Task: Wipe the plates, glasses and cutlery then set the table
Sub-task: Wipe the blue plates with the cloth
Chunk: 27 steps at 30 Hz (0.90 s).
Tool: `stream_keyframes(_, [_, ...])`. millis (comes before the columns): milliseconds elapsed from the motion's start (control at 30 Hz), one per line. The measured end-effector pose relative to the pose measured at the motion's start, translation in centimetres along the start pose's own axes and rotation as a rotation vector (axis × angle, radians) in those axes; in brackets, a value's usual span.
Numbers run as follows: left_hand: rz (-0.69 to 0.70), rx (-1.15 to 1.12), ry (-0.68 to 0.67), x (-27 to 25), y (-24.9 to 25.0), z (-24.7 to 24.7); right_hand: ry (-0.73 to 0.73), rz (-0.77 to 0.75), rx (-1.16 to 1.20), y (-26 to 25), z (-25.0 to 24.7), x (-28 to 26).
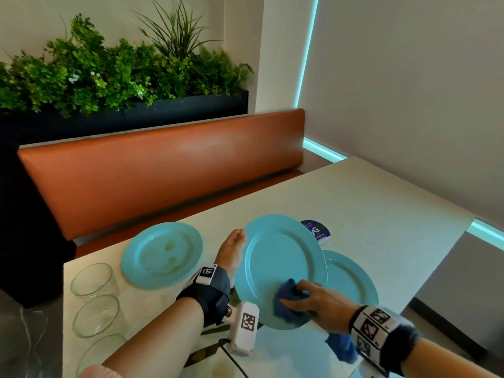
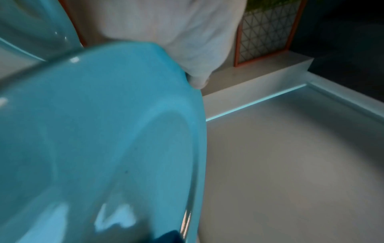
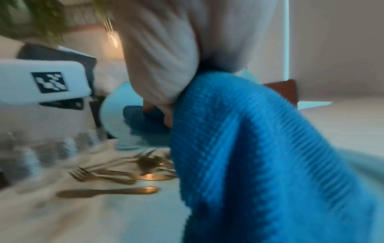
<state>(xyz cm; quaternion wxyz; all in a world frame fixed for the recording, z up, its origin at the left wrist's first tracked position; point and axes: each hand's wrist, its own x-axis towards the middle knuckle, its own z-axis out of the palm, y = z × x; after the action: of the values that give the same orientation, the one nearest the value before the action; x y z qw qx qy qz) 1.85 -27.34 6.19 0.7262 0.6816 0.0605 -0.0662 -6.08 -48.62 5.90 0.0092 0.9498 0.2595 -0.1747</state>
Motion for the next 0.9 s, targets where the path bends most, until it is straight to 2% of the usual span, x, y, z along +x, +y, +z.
stream_keyframes(100, [-0.009,0.062,0.001,0.9,-0.8,1.5,0.092,0.159,-0.038,4.2,-0.8,-0.1])
stream_keyframes(200, [-0.063,0.138,-0.051,1.7,-1.6,4.0,0.298,0.358,0.1,7.2,-2.5,0.2])
stream_keyframes(300, [-0.117,0.202,-0.056,2.1,-2.9,7.0,0.454,0.43,0.235,8.9,-4.4,0.2])
stream_keyframes(433, [-0.226,0.383,-0.037,2.8,-4.5,10.1,0.476,0.498,0.302,10.8,-5.5,0.0])
stream_keyframes(600, [-0.336,0.379,-0.004,3.4,-7.0,12.5,0.513,0.541,0.4,12.1,-4.9,-0.4])
stream_keyframes(800, [-0.41,0.306,0.0,3.7,-8.9,15.2,0.462,0.557,0.441,13.4,-4.0,-0.7])
stream_keyframes(900, [-0.446,0.362,0.008,3.8,-9.4,16.2,0.44,0.565,0.465,13.5,-3.4,-0.6])
